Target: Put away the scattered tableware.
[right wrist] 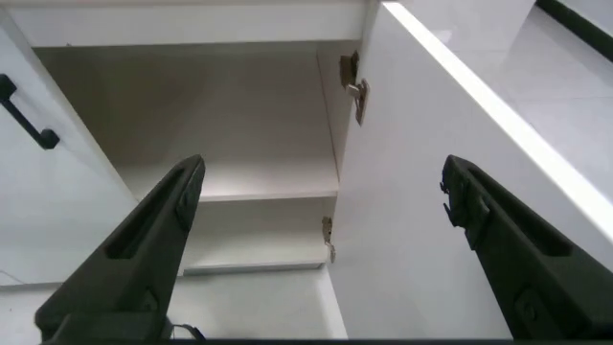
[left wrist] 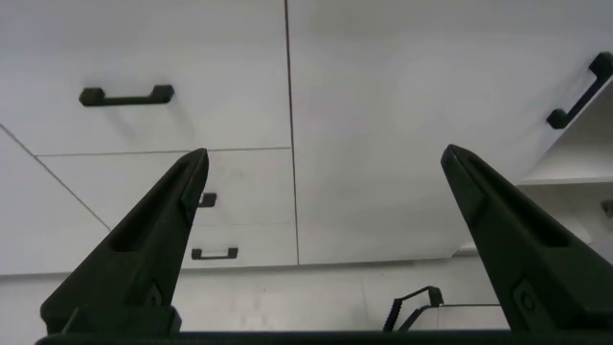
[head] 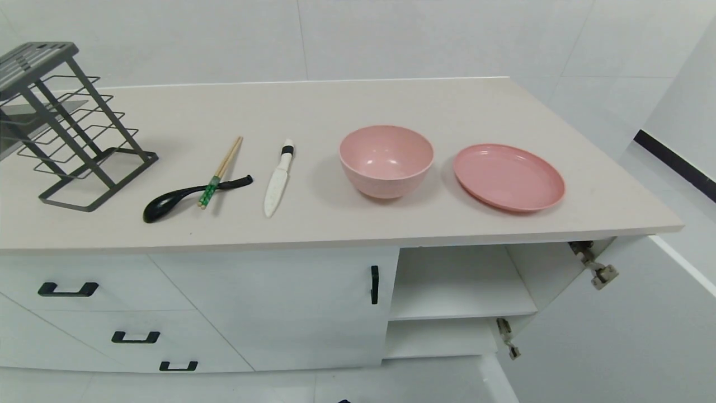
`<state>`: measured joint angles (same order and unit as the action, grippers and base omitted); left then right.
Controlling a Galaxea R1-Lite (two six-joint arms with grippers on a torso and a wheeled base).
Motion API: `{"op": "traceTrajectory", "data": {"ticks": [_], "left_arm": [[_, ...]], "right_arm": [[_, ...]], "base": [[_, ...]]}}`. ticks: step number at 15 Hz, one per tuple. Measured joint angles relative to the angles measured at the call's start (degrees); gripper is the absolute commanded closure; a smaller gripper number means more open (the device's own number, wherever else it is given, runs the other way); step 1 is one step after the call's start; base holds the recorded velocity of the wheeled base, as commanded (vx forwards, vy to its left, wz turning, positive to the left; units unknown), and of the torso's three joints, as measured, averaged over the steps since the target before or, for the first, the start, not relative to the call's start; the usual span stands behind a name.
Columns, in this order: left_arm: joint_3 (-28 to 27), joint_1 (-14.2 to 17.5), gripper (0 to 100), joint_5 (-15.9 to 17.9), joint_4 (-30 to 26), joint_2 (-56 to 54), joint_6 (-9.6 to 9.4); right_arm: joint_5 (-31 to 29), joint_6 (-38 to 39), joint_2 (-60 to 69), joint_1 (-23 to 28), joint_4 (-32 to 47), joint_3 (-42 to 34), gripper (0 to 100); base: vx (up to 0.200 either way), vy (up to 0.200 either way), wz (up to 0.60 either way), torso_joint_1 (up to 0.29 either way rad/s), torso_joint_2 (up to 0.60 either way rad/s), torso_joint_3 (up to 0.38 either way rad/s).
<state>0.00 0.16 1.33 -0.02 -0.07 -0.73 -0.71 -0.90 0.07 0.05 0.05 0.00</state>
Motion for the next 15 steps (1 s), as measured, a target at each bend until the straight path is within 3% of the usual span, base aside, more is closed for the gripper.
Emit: {"op": "traceTrajectory", "data": {"ticks": [2, 5, 8, 15], "left_arm": [[0.0, 0.0, 0, 0.0, 0.02, 0.0, -0.05], [0.0, -0.02, 0, -0.02, 0.02, 0.0, 0.02], [0.0, 0.0, 0, 0.0, 0.02, 0.0, 0.2], [0.0, 0.02, 0, 0.01, 0.05, 0.0, 0.22]], "right_arm": [[0.0, 0.01, 0.0, -0.05, -0.05, 0.0, 0], [-0.02, 0.04, 0.0, -0.05, -0.05, 0.0, 0], [0.0, 0.0, 0.0, -0.05, -0.1, 0.0, 0], [0.02, 0.04, 0.0, -0.05, -0.02, 0.0, 0]], "base": [[0.0, 0.0, 0.0, 0.295, -0.5, -0.229], [0.2, 0.0, 0.0, 0.268, -0.52, -0.246], [0.0, 0.0, 0.0, 0.256, -0.44, -0.225], [0.0, 0.0, -0.17, 0.023, -0.05, -0.02]]}}
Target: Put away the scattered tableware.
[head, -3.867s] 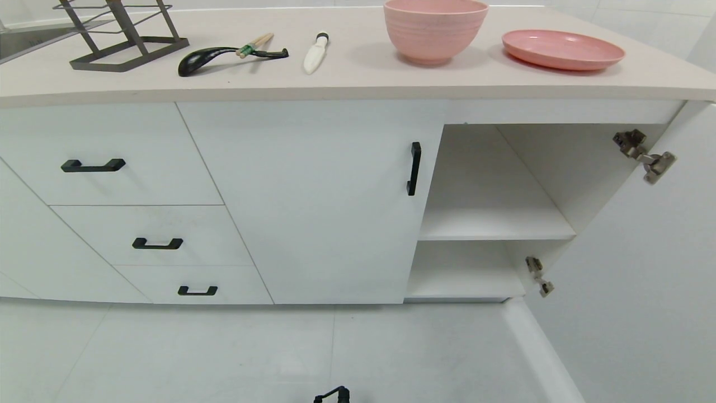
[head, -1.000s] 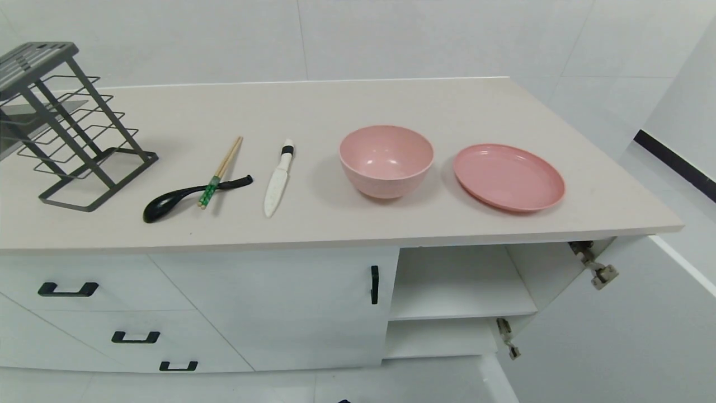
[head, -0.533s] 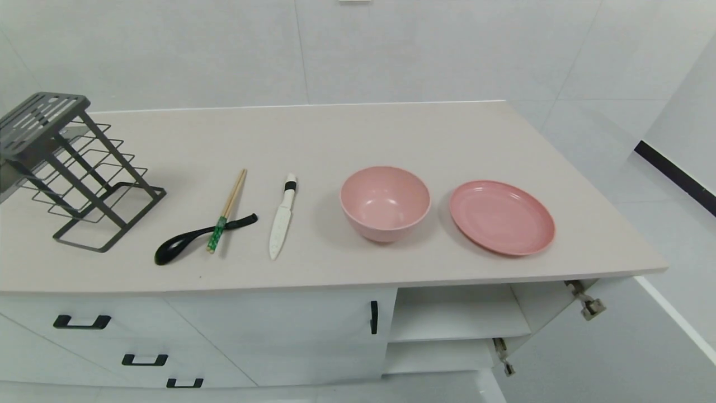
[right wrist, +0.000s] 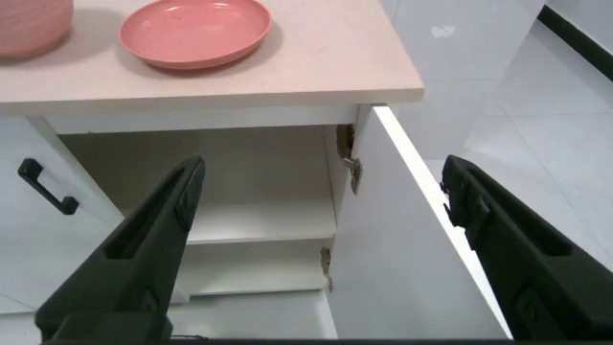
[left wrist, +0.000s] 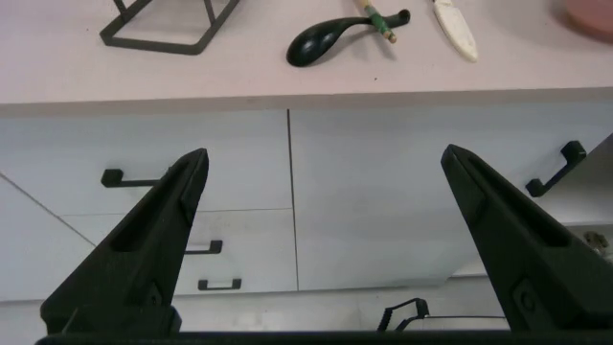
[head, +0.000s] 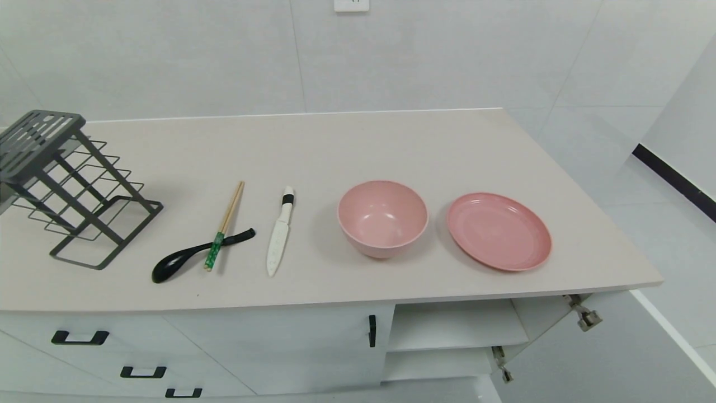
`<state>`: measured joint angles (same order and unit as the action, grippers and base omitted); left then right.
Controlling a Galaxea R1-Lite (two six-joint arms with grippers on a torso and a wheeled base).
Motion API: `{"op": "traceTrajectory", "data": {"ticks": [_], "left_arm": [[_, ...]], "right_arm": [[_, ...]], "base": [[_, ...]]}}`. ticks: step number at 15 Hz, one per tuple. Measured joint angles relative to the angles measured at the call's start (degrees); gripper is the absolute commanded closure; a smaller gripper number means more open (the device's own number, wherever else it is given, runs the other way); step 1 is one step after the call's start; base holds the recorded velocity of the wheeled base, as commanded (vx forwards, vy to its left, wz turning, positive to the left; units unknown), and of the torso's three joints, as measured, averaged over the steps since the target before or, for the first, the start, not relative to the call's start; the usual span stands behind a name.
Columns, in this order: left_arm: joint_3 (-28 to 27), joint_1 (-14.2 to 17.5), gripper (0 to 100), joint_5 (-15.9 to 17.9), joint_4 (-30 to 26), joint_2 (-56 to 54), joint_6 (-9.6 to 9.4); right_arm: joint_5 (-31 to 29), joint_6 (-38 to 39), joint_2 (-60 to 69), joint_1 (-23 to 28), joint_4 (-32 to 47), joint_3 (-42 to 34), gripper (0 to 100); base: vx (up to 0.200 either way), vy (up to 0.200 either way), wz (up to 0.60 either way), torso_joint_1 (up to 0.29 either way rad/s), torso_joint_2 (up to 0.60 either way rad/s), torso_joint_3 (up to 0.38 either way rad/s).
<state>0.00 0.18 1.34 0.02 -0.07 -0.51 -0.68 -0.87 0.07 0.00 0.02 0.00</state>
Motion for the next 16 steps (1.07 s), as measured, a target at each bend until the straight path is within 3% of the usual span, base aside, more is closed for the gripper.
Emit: {"op": "traceTrajectory", "data": {"ticks": [9, 14, 16], "left_arm": [[0.0, -0.07, 0, 0.05, -0.02, 0.0, -0.02], [0.0, -0.05, 0, 0.07, 0.05, 0.0, -0.06], [0.0, -0.02, 0, 0.05, -0.07, 0.0, -0.13]], "right_arm": [[-0.02, -0.15, 0.0, 0.02, 0.02, 0.0, 0], [-0.02, -0.09, 0.0, 0.0, -0.02, 0.0, 0], [0.0, -0.09, 0.0, 0.0, 0.13, 0.0, 0]], "base": [[0.022, 0.0, 0.0, 0.007, -0.01, -0.007], [0.2, 0.0, 0.0, 0.254, -0.48, -0.233], [0.0, 0.0, 0.0, 0.195, -0.34, -0.168]]}}
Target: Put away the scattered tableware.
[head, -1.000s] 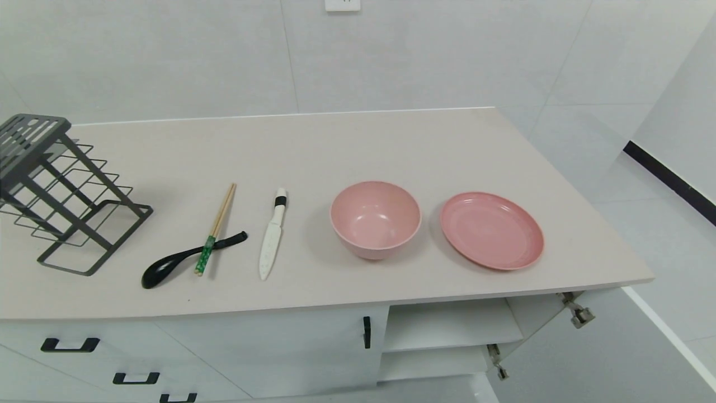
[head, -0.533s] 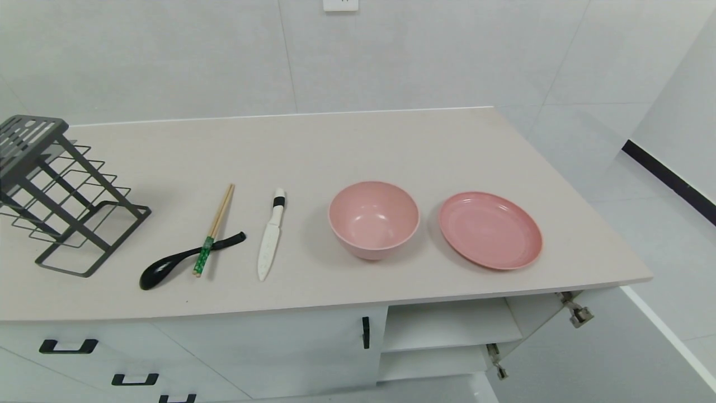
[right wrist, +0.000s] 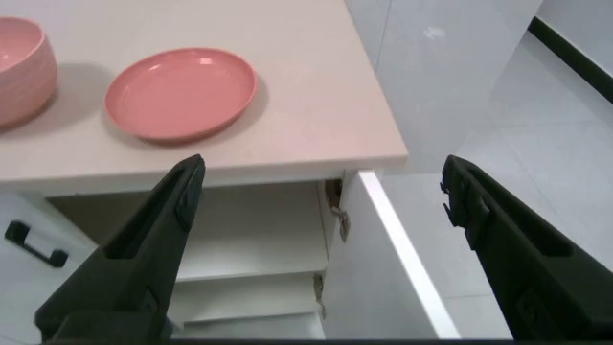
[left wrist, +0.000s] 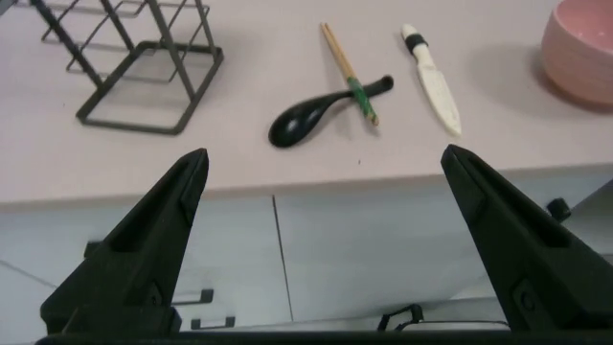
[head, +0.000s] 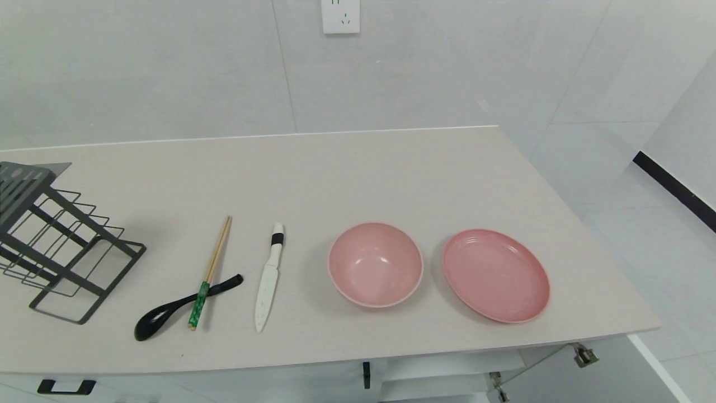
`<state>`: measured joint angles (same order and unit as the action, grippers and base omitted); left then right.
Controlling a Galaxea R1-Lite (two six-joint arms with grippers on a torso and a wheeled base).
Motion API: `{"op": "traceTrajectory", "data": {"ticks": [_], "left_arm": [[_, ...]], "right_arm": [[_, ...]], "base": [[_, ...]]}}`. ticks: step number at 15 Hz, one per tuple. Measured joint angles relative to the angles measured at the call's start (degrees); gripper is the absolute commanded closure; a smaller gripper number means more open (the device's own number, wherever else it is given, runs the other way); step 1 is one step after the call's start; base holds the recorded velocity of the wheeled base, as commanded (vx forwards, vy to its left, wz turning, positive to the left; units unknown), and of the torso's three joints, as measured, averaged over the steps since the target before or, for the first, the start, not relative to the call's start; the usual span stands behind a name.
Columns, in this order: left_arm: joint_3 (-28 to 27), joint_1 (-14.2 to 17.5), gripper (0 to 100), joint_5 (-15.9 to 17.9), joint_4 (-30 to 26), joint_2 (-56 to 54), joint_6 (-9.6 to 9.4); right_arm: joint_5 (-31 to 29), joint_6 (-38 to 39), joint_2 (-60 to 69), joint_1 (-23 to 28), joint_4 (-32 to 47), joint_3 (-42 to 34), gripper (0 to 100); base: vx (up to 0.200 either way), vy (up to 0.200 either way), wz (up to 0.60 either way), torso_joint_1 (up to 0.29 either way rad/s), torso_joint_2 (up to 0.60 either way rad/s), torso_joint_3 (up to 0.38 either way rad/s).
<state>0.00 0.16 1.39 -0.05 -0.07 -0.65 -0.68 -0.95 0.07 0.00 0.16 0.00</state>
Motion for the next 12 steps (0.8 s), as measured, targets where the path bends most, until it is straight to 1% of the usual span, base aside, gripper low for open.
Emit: {"op": "traceTrajectory", "data": {"ticks": [2, 6, 8, 12], "left_arm": [[0.0, 0.0, 0, 0.06, 0.1, 0.0, -0.11], [0.0, 0.02, 0, 0.0, 0.1, 0.0, -0.39], [0.0, -0.02, 0, 0.0, 0.07, 0.0, 0.07], [0.0, 0.0, 0, 0.09, 0.12, 0.0, 0.38]], "right_arm": [[0.02, 0.0, 0.0, 0.0, -0.26, 0.0, 0], [0.22, 0.0, 0.0, 0.0, -0.18, 0.0, 0], [0.2, 0.06, 0.0, 0.05, -0.21, 0.0, 0], [0.28, 0.52, 0.0, 0.1, -0.09, 0.0, 0]], "base": [[0.0, 0.0, 0.0, 0.015, -0.12, -0.032], [0.0, 0.0, 0.0, 0.0, 0.0, 0.0], [0.0, 0.0, 0.0, 0.0, 0.0, 0.0], [0.0, 0.0, 0.0, 0.0, 0.0, 0.0]]}}
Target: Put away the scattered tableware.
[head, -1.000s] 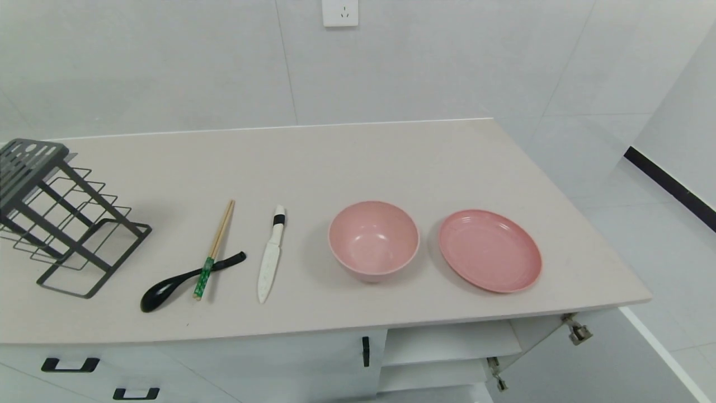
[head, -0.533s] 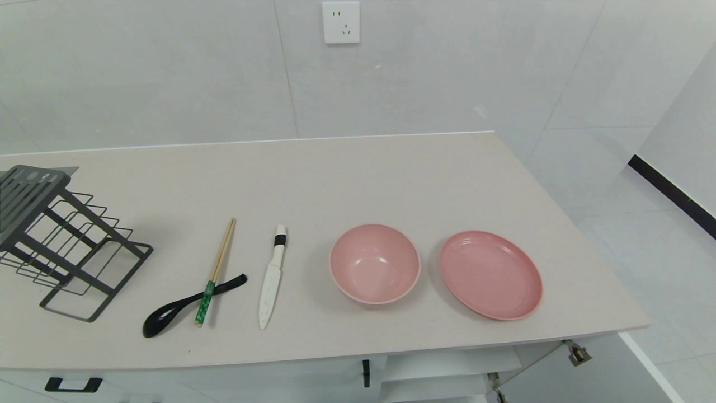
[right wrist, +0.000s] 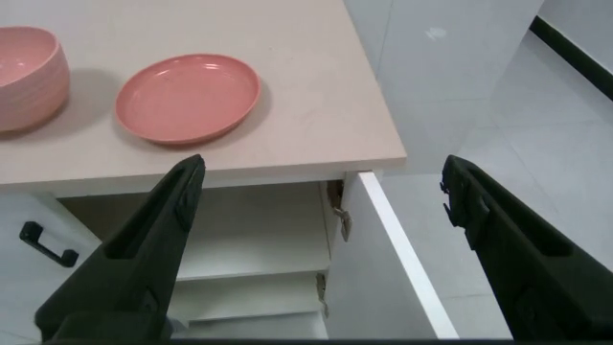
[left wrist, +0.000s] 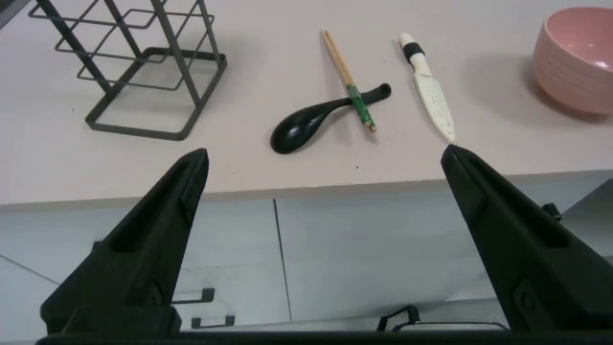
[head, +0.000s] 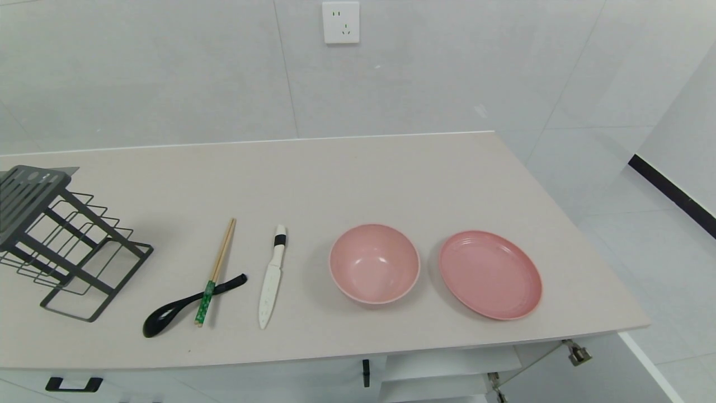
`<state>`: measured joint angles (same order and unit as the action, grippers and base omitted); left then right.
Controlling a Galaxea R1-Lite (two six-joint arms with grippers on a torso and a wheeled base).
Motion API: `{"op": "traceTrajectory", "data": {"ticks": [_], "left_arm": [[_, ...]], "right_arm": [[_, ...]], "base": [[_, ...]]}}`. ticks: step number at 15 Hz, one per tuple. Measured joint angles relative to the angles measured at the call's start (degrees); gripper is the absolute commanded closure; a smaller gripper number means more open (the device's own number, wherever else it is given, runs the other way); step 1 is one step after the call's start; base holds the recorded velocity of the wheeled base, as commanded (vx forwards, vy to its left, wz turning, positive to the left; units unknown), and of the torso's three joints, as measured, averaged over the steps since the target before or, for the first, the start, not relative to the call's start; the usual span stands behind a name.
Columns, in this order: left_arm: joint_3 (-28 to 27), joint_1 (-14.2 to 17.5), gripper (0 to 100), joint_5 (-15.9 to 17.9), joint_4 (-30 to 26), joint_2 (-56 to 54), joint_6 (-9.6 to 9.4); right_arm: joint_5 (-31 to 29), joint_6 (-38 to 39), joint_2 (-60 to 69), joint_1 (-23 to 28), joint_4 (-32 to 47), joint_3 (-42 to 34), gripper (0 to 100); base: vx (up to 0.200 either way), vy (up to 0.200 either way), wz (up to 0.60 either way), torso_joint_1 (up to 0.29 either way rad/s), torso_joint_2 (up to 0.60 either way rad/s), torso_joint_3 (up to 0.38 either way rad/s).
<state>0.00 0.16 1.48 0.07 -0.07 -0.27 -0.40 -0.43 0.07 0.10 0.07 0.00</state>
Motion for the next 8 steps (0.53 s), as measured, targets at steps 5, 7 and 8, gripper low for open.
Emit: {"op": "traceTrajectory", "data": {"ticks": [5, 7, 8], "left_arm": [[0.0, 0.0, 0, 0.02, 0.06, 0.07, -0.09], [0.0, -0.05, 0, 0.02, 0.06, 0.07, -0.16], [0.0, -0.09, 0, 0.0, 0.06, 0.07, -0.22]], "right_arm": [[2.5, 0.16, -0.15, 0.0, -5.86, 1.68, 0], [6.03, 0.0, -2.35, 0.17, -6.21, 7.66, 0], [8.03, -0.12, -4.69, 0.17, -6.21, 10.54, 0]], "base": [[0.0, 0.0, 0.0, 0.0, 0.0, 0.0], [0.0, 0.0, 0.0, 0.0, 0.0, 0.0], [0.0, 0.0, 0.0, 0.0, 0.0, 0.0]]}}
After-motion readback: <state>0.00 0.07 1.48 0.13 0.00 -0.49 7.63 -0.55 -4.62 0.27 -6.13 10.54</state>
